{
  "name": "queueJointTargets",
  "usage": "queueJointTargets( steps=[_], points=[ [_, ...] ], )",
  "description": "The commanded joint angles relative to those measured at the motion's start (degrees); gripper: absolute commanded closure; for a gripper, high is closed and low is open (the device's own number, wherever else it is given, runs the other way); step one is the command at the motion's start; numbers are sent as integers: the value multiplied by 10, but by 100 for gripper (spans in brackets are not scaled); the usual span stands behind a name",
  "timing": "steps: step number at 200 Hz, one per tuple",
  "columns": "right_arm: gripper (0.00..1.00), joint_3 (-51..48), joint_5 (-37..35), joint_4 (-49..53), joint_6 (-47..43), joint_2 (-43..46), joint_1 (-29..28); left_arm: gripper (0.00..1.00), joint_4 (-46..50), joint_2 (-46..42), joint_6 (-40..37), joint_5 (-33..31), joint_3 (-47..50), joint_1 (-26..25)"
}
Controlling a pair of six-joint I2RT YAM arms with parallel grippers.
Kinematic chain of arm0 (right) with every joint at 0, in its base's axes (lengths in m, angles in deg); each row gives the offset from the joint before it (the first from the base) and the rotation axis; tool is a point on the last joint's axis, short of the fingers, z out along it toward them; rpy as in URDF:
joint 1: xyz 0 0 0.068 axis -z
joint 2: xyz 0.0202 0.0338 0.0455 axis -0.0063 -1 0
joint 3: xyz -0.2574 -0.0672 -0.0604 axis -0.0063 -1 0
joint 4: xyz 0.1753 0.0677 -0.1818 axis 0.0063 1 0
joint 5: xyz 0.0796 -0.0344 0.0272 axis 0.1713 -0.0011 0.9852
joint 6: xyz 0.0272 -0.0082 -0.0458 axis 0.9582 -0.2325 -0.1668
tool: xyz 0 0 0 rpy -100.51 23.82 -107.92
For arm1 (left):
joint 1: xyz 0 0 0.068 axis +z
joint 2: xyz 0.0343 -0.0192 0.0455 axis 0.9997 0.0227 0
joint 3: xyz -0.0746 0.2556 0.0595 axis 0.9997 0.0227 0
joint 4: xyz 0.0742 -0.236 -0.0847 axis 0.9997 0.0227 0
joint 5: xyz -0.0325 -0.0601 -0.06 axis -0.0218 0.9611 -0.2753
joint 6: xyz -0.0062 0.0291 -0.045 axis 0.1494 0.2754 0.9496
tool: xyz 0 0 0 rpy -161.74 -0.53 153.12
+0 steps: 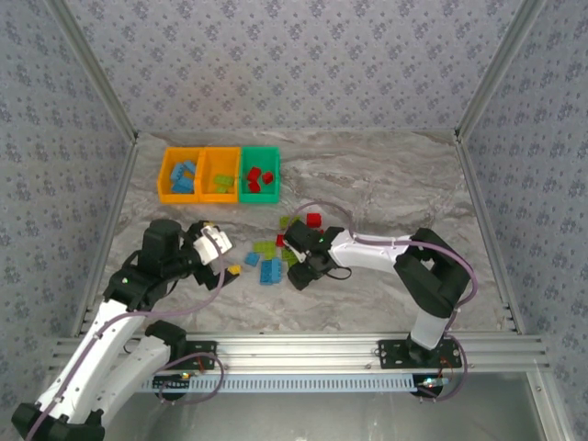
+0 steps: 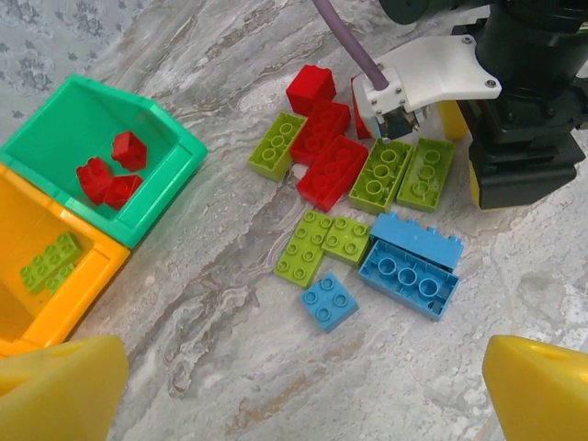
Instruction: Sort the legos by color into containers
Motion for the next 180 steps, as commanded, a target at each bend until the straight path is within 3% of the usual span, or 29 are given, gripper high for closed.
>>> queueJointTargets(
  steps=[1,31,51,103,122,164,180],
  points=[
    [27,10,-11,-7,-22,20,2,1,-40,-17,-15,32,14,1],
    [25,53,-14,9,-35,-15,-2,1,-48,-32,-14,33,27,1],
    [9,68,-23,13,-12,-42,-3,1,-50,-37,-14,31,33,1],
    [13,68,-74,9,79,-77,-21,1,-59,-32,-14,35,37,0],
    [19,60,-85,2,118,-81,-30,1,-61,-29,-12,40,38,0],
    [46,47,-129,18,233,-81,-45,1,-64,-28,-12,43,40,0],
    [48,29,-116,-13,260,-78,-49,1,-68,-26,-11,48,42,0]
  ],
)
